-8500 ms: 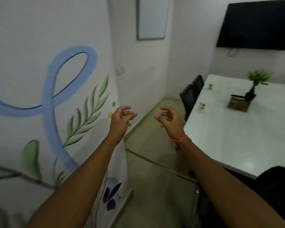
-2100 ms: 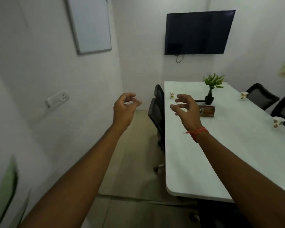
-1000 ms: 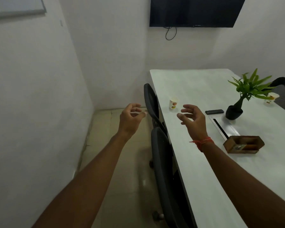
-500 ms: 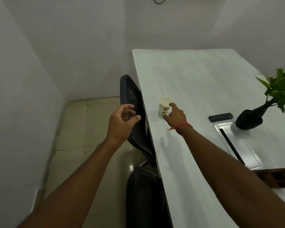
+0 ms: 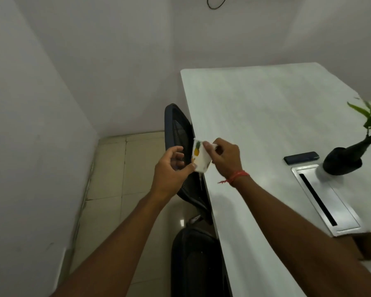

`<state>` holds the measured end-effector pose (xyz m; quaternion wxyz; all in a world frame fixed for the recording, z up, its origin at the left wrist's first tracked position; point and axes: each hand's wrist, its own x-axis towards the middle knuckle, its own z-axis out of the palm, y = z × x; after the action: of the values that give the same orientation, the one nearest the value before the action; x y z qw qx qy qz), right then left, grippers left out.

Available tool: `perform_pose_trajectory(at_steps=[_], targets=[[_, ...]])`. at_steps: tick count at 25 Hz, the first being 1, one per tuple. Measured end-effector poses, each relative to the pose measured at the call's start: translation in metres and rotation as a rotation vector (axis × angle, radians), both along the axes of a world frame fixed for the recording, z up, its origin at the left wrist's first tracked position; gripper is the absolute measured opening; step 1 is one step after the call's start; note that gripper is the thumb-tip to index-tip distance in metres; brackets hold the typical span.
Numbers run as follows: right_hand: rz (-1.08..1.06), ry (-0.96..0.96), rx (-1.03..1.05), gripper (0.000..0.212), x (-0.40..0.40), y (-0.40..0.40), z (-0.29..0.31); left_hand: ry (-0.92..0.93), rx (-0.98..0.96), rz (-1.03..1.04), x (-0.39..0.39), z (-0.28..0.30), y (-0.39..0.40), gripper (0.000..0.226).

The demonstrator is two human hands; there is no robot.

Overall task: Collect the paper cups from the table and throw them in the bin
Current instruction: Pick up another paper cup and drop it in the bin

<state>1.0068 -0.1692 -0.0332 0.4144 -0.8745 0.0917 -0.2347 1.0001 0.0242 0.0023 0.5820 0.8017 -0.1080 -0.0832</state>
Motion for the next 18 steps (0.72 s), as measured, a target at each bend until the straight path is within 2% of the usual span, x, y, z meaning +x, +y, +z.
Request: perform_pose_trajectory(at_steps=[2,5,10,18], targets=[[0.162,-0.072,0.098,0.043,-0.037,0.033,0.035,0.019,-0.021,-0.044,-0.025,0.022,0.007,0.053],[0.279,-0.026,0.199,0.037,-0.096,0.065,0.078,-0.011,-0.040,-0.031,-0.077,0.044,0.031,0.046],[0.151,-0.122,0.383,0.031,-0.232,0.090,0.139,-0.072,-0.123,0.096,-0.193,0.079,0.103,0.059],[0.084,-0.130,0.404,0.032,-0.430,0.119,0.183,-0.157,-0.187,0.182,-0.364,0.119,0.145,0.063]])
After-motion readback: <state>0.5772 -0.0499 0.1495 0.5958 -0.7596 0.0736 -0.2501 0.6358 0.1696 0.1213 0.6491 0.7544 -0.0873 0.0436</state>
